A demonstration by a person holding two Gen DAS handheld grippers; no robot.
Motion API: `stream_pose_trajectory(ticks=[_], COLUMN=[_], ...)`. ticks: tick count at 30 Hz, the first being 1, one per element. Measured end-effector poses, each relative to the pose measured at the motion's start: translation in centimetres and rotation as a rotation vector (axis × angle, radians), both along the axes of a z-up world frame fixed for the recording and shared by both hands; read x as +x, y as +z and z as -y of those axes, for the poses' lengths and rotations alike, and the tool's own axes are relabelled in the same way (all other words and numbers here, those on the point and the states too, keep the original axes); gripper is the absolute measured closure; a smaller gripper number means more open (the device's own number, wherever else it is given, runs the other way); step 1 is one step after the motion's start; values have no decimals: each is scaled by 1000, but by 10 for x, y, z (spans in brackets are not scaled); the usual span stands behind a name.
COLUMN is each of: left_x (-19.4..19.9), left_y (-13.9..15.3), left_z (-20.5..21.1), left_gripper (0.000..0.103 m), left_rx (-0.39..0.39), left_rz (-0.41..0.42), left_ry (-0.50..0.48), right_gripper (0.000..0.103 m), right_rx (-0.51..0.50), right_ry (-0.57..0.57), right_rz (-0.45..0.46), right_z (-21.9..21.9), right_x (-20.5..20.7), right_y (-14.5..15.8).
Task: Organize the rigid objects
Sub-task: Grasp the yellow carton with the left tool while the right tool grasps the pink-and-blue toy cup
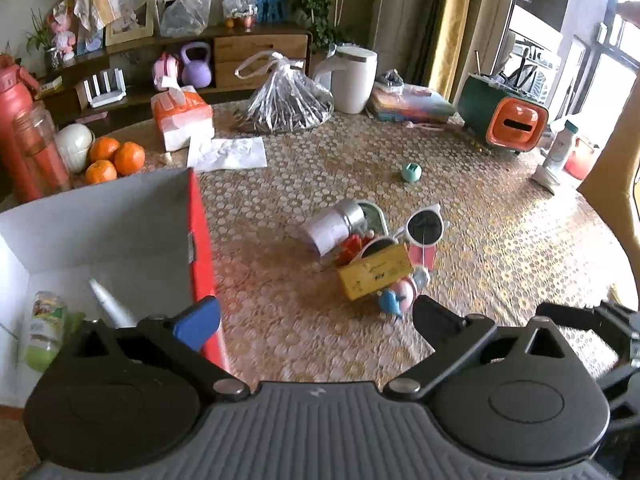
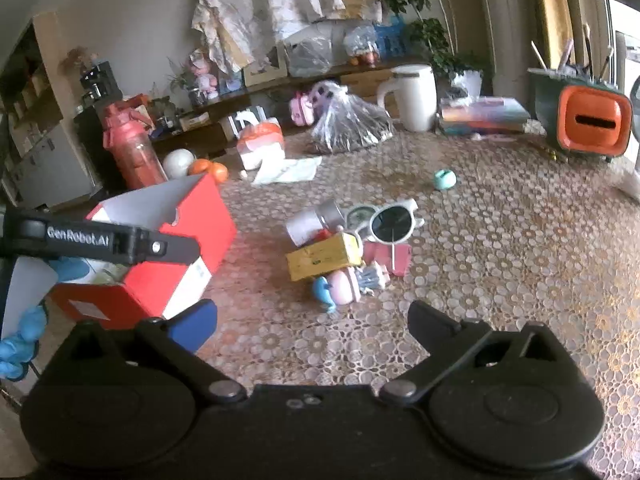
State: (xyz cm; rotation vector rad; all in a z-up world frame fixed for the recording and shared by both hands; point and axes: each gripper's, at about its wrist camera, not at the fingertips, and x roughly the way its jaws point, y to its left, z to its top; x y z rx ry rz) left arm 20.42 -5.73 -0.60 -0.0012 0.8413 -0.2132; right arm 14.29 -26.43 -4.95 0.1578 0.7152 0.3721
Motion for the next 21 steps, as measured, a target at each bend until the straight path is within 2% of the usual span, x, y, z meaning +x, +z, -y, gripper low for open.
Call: stream_pose_trajectory(ticks=[6,13,17,21], left_x=[25,51,68,83], left_y=[-12,-32,-43,-51], left_z=[21,40,47,55], left_gripper=[0,0,0,0], left_rx=[-10,-23,-35,-32], left_rz=[-39,-110,-160,-185], left_ry=[18,22,28,29], right_gripper=[0,0,0,0], right_rx=[-10,-157,-176,-166], right_ry=[-9,78,133,135], right_rz=[-11,54,54,40], right_z=[2,-15,-19,-21], right_x=[14,25,38,54], right_y=[-16,-34,-43,-53])
